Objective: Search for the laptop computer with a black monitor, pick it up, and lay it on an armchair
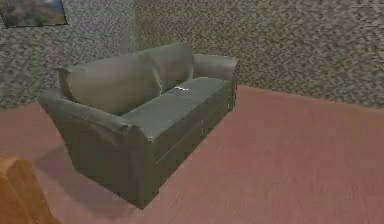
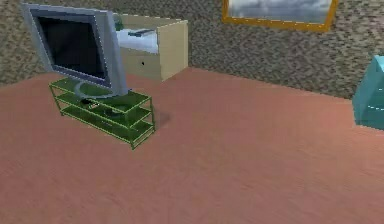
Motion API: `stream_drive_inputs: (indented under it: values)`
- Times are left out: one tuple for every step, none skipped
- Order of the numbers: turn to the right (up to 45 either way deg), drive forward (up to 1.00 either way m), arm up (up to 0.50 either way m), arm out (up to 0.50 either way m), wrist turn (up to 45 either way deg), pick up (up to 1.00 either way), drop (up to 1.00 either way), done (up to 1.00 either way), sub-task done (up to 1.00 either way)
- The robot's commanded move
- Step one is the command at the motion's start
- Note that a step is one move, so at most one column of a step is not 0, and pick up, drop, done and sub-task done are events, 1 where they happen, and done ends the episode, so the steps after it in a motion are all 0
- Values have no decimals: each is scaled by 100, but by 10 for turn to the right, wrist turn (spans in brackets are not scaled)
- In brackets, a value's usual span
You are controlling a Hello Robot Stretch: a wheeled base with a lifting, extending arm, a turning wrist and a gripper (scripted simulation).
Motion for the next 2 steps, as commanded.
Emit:
stream_drive_inputs:
  values:
    - [240, 0, 0, 0, 0, 0, 0, 0, 0]
    - [0, 100, 0, 0, 0, 0, 0, 0, 0]
